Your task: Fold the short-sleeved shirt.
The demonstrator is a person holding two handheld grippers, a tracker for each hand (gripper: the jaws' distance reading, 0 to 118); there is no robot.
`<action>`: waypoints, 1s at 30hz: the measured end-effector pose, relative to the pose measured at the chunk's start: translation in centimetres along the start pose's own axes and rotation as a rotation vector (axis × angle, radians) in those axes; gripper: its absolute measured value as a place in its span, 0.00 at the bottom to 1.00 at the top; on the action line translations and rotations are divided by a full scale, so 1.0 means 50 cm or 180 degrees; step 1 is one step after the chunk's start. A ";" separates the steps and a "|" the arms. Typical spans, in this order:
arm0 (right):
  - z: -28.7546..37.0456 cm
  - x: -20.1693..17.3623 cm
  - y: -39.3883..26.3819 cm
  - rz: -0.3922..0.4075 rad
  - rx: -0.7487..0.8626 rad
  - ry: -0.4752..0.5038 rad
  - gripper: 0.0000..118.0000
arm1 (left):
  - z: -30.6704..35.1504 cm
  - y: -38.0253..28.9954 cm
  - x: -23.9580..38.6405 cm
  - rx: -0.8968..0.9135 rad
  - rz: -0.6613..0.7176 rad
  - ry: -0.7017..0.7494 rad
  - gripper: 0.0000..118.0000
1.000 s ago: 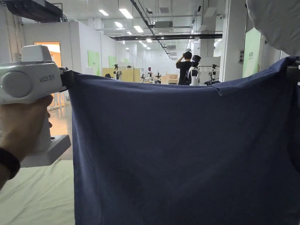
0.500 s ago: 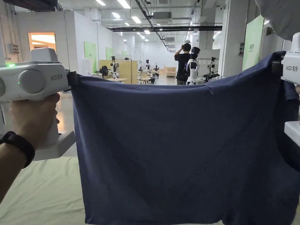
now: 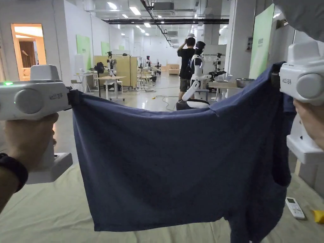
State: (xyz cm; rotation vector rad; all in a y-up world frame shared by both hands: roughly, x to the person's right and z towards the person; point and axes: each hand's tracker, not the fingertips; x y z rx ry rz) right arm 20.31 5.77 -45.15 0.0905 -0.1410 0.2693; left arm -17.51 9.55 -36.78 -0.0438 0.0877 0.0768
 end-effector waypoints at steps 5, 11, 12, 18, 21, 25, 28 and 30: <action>0.012 -0.028 -0.123 -0.0017 -0.0287 0.0259 0.07 | -0.036 -0.111 -0.033 -0.0274 0.0141 -0.0048 0.03; 0.056 -0.038 -0.274 -0.0124 -0.0656 0.0690 0.07 | 0.032 -0.254 -0.058 -0.0606 0.0235 -0.0260 0.03; 0.078 -0.033 -0.288 -0.0060 -0.0544 0.0645 0.07 | 0.037 -0.275 -0.076 -0.0631 0.0252 -0.0306 0.03; 0.248 -0.018 -0.416 -0.0171 -0.0518 0.1114 0.07 | 0.201 -0.404 -0.113 -0.0804 0.0245 -0.0611 0.03; 0.369 -0.012 -0.466 -0.0442 -0.0509 0.1160 0.07 | 0.289 -0.463 -0.154 -0.0862 0.0449 -0.0679 0.03; 0.521 0.006 -0.553 -0.0732 -0.0615 0.1343 0.07 | 0.379 -0.517 -0.206 -0.1053 0.0685 -0.0621 0.03; 0.619 0.006 -0.606 -0.0440 -0.0730 0.1405 0.07 | 0.473 -0.567 -0.224 -0.1138 0.0558 -0.0747 0.03; 0.672 0.008 -0.645 -0.0577 -0.0968 0.1418 0.07 | 0.524 -0.605 -0.241 -0.1151 0.0536 -0.0768 0.03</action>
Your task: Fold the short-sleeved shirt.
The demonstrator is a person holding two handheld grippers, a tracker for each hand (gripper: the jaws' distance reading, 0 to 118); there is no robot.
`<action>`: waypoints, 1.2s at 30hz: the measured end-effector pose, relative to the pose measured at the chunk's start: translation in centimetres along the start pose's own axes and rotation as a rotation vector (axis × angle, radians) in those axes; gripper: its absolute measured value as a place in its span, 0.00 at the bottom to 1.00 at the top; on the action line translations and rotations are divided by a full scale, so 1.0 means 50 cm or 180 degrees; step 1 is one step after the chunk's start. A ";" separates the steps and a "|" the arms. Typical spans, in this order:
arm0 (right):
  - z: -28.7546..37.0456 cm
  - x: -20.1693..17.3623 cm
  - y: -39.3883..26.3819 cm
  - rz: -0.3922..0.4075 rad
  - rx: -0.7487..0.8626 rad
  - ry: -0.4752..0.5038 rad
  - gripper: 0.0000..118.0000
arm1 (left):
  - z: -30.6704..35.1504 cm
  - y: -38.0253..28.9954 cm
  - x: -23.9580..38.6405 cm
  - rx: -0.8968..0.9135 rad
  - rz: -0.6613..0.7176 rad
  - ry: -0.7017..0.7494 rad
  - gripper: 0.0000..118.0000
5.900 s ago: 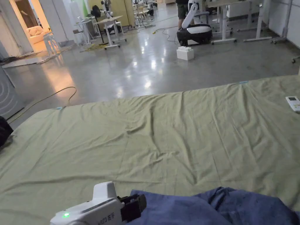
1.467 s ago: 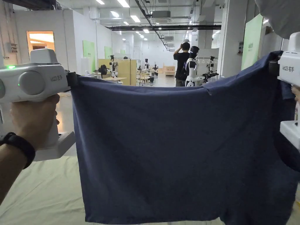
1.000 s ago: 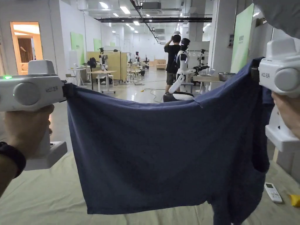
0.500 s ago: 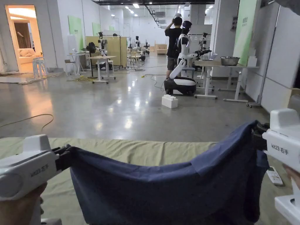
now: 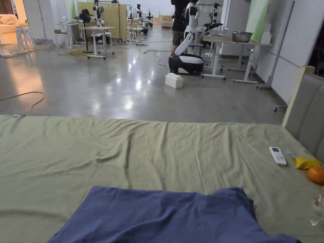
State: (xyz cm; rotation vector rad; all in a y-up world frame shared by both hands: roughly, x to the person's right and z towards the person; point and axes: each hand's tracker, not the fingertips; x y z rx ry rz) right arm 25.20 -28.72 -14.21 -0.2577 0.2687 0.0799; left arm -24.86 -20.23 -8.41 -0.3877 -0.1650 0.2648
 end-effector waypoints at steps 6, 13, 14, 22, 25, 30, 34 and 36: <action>0.028 -0.009 -0.123 -0.0152 -0.0699 -0.0014 0.07 | 0.028 -0.086 -0.016 -0.0292 0.0229 0.0105 0.03; 0.005 0.000 -0.192 -0.0031 -0.1251 0.0181 0.07 | -0.030 -0.125 -0.069 -0.0635 0.0234 0.0187 0.03; 0.004 0.000 -0.197 0.0002 -0.1316 0.0195 0.07 | -0.028 -0.117 -0.043 -0.0666 0.0198 0.0187 0.03; 0.015 0.018 -0.229 0.0035 -0.1573 0.0115 0.48 | -0.034 -0.119 -0.044 -0.0745 0.0113 0.0172 0.59; 0.046 0.032 -0.235 0.0059 -0.1526 0.0029 0.70 | 0.015 -0.099 -0.037 -0.0463 0.0208 0.0263 0.87; 0.145 0.006 -0.138 0.0066 -0.0934 -0.0184 0.68 | 0.133 -0.090 0.040 -0.0063 -0.0485 0.0451 0.87; 0.202 -0.046 -0.038 -0.0063 -0.0264 -0.0293 0.68 | 0.227 -0.071 0.170 0.0529 -0.0935 0.0590 0.86; 0.216 -0.078 0.005 -0.0080 0.0083 -0.0480 0.68 | 0.268 -0.059 0.219 0.0766 -0.1005 0.0508 0.86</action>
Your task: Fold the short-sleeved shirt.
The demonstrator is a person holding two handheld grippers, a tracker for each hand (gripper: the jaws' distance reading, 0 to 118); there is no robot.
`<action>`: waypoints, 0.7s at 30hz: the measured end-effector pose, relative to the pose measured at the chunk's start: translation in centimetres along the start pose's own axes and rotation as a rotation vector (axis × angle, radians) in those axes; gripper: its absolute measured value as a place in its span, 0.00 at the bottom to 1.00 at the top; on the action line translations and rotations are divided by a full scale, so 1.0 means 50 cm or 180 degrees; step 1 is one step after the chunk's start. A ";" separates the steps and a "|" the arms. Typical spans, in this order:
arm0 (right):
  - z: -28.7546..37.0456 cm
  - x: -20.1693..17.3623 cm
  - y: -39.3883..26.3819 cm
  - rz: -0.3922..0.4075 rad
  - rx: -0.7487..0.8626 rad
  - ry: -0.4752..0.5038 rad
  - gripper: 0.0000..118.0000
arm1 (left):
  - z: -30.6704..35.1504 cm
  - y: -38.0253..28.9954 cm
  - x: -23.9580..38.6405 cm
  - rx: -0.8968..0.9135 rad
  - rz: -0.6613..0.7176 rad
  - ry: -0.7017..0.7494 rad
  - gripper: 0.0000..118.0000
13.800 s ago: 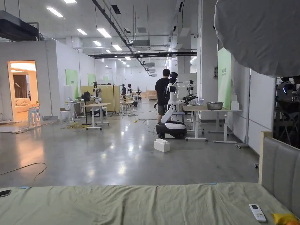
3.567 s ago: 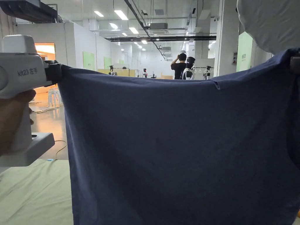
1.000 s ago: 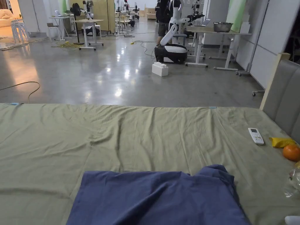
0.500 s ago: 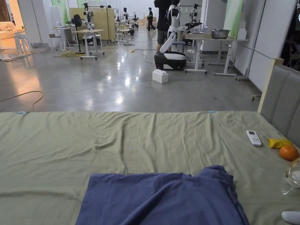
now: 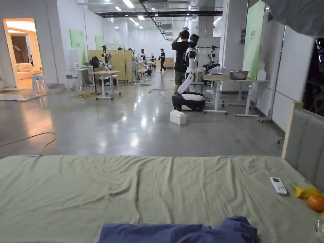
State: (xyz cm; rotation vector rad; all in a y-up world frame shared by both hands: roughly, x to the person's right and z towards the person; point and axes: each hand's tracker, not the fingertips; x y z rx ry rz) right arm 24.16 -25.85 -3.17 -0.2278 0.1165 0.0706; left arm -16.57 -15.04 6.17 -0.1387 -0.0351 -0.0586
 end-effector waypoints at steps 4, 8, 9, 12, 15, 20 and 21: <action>-0.001 -0.047 0.061 0.0008 0.0323 0.0020 0.68 | 0.039 0.030 0.080 0.0342 -0.0059 0.0103 0.85; -0.008 -0.078 0.091 -0.0254 0.0420 0.0185 0.56 | 0.054 0.009 0.160 0.0491 -0.0261 0.0083 0.80; -0.012 -0.083 0.090 -0.0379 0.0324 0.0215 0.42 | 0.055 0.003 0.179 0.0535 -0.0323 0.0082 0.74; -0.004 -0.099 0.093 -0.0362 0.0390 0.0160 0.13 | 0.037 0.007 0.216 0.0314 -0.0410 0.0122 0.27; 0.006 -0.108 0.088 -0.0377 0.0372 0.0155 0.00 | 0.065 0.030 0.181 0.0285 -0.0190 -0.0179 0.05; 0.023 -0.114 0.095 -0.0245 0.0457 0.0137 0.00 | 0.069 0.040 0.172 0.0204 -0.0198 -0.0224 0.00; 0.025 -0.111 0.095 -0.0192 0.0435 0.0129 0.00 | 0.067 0.040 0.176 0.0229 -0.0209 -0.0148 0.00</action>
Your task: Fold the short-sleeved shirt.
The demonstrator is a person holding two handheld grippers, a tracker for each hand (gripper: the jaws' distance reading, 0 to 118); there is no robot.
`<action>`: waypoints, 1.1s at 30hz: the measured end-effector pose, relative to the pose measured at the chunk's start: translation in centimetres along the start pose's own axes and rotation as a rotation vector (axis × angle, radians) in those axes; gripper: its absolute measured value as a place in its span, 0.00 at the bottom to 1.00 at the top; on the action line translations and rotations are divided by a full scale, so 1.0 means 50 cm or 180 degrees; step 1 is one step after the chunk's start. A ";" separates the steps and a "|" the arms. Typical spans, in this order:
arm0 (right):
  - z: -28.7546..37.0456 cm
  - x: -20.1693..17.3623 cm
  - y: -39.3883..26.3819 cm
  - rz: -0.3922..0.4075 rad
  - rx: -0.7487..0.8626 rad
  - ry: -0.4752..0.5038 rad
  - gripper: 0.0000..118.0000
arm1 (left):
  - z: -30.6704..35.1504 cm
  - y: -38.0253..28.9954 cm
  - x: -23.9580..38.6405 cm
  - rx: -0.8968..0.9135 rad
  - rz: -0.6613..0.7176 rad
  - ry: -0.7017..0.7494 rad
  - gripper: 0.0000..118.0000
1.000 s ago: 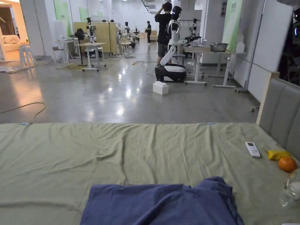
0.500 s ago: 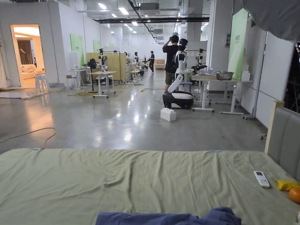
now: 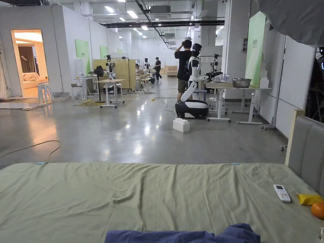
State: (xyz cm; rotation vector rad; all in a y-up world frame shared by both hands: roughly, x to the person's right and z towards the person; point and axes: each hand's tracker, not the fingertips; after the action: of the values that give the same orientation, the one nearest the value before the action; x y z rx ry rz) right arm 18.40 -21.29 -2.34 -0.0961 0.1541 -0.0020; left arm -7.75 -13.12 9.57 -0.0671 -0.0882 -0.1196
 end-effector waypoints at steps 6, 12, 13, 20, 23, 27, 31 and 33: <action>0.002 0.003 -0.003 -0.0041 -0.0079 0.0025 0.00 | 0.006 0.006 -0.010 -0.0019 0.0014 -0.0005 0.00; 0.020 -0.005 -0.012 0.0048 -0.0111 0.0049 0.00 | 0.008 0.002 -0.022 -0.0106 -0.0021 0.0005 0.00; 0.020 -0.006 -0.012 0.0061 -0.0108 0.0044 0.00 | 0.007 0.004 -0.026 -0.0110 0.0021 0.0005 0.00; 0.004 -0.001 -0.022 -0.0022 -0.0185 0.0052 0.00 | -0.008 0.003 -0.060 -0.0111 0.0170 0.0068 0.00; -0.004 -0.001 -0.028 -0.0050 -0.0250 0.0082 0.00 | -0.055 -0.008 -0.080 -0.0332 0.0270 0.0155 0.00; -0.011 -0.004 -0.041 -0.0033 -0.0342 0.0106 0.00 | -0.135 -0.055 -0.147 -0.0733 0.0508 0.0089 0.01; -0.026 -0.001 -0.065 -0.0045 -0.0499 0.0111 0.00 | -0.251 -0.131 -0.209 -0.1393 0.0660 -0.0042 0.36; -0.035 0.000 -0.075 -0.0086 -0.0598 0.0130 0.00 | -0.327 -0.182 -0.236 -0.1730 0.0810 0.0065 0.57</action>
State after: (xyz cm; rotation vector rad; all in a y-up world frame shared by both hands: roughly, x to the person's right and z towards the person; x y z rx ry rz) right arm 18.16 -25.18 -3.70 -0.2857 0.1936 -0.0164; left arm -19.18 -21.93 -7.19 -0.6175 -0.0240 0.1135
